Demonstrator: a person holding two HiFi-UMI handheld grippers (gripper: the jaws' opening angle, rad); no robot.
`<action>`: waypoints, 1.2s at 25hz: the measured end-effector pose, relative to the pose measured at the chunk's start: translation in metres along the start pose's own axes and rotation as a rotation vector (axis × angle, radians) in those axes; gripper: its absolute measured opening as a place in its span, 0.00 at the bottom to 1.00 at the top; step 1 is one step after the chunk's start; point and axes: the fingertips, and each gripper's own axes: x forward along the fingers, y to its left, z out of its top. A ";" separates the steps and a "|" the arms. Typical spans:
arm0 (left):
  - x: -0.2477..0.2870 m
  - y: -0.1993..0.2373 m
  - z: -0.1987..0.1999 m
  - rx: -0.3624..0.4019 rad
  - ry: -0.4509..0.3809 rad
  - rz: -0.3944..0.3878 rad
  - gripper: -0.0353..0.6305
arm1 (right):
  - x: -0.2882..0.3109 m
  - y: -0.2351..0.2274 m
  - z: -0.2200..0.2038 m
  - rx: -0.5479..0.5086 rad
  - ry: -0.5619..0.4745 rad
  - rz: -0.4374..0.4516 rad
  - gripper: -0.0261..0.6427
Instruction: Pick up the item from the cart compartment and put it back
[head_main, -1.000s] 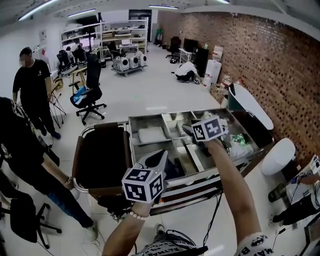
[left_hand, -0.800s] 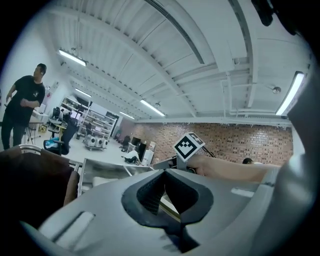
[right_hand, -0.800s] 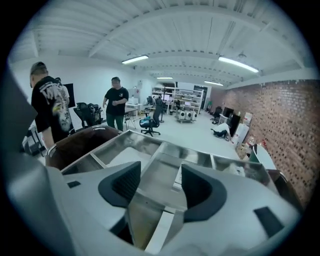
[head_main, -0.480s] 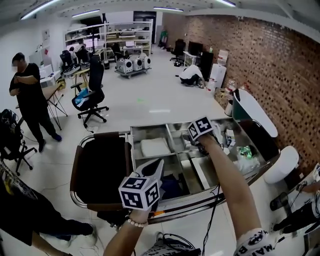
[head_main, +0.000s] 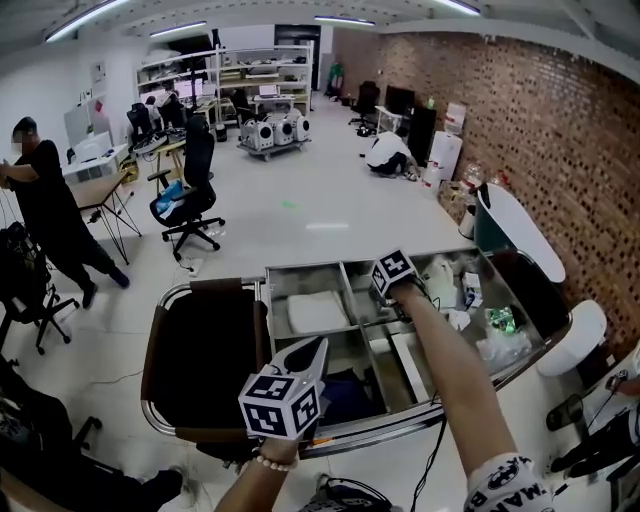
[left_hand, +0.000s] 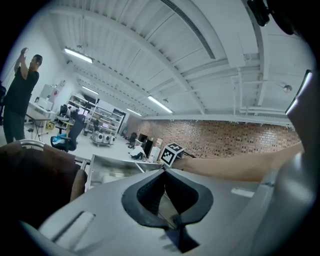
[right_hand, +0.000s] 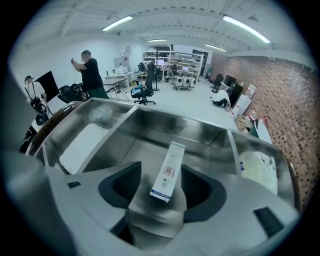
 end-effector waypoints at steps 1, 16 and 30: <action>0.001 0.001 -0.001 -0.001 0.002 0.003 0.06 | 0.005 -0.001 -0.001 0.002 0.013 -0.001 0.43; 0.005 0.004 -0.007 -0.006 -0.003 0.016 0.06 | 0.035 -0.005 -0.016 -0.029 0.155 0.018 0.32; -0.018 -0.018 -0.002 0.028 -0.054 -0.029 0.06 | -0.067 -0.004 0.012 0.043 -0.165 0.059 0.29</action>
